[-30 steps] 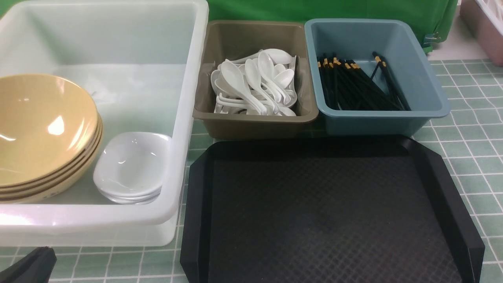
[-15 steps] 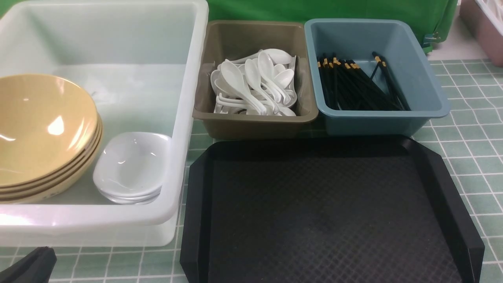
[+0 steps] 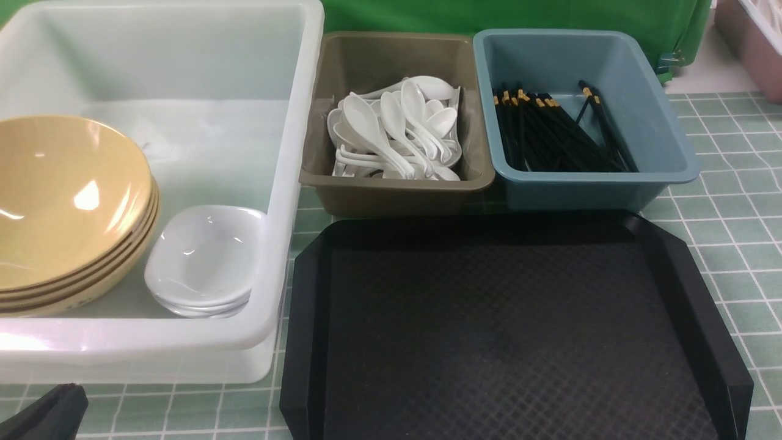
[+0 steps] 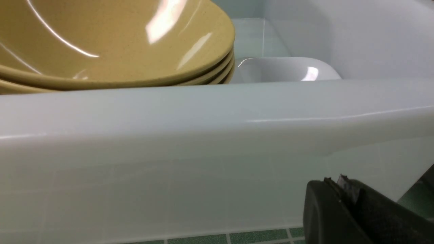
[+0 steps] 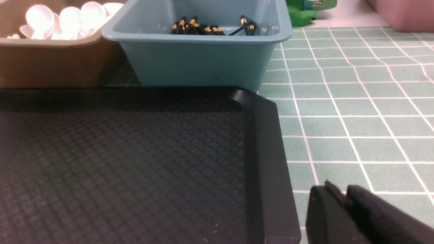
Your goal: On blue table put chopsticks spoon bowls plates into blue grey white boxes.
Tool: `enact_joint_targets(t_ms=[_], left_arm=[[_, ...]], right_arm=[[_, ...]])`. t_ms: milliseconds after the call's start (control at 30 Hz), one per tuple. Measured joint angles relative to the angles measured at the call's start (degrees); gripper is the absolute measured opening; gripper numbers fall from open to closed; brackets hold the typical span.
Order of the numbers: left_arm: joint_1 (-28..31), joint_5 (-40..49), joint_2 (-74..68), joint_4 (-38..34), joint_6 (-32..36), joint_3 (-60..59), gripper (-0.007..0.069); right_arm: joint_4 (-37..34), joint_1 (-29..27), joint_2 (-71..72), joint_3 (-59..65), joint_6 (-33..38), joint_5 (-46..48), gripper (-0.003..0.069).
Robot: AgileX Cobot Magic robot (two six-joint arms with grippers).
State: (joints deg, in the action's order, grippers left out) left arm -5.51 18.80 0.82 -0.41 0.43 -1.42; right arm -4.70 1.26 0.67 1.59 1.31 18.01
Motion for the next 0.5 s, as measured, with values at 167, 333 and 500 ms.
enact_joint_targets(t_ms=[167,333,500], left_arm=[[0.0,0.0,0.0,0.0,0.0,0.0,0.0003],[0.0,0.0,0.0,0.0,0.0,0.0,0.0003],[0.0,0.0,0.0,0.0,-0.43,0.0,0.0003]], right_arm=[[0.0,0.0,0.0,0.0,0.0,0.0,0.0122],[0.0,0.0,0.0,0.0,0.0,0.0,0.0126],[0.0,0.0,0.0,0.0,0.0,0.0,0.0133]])
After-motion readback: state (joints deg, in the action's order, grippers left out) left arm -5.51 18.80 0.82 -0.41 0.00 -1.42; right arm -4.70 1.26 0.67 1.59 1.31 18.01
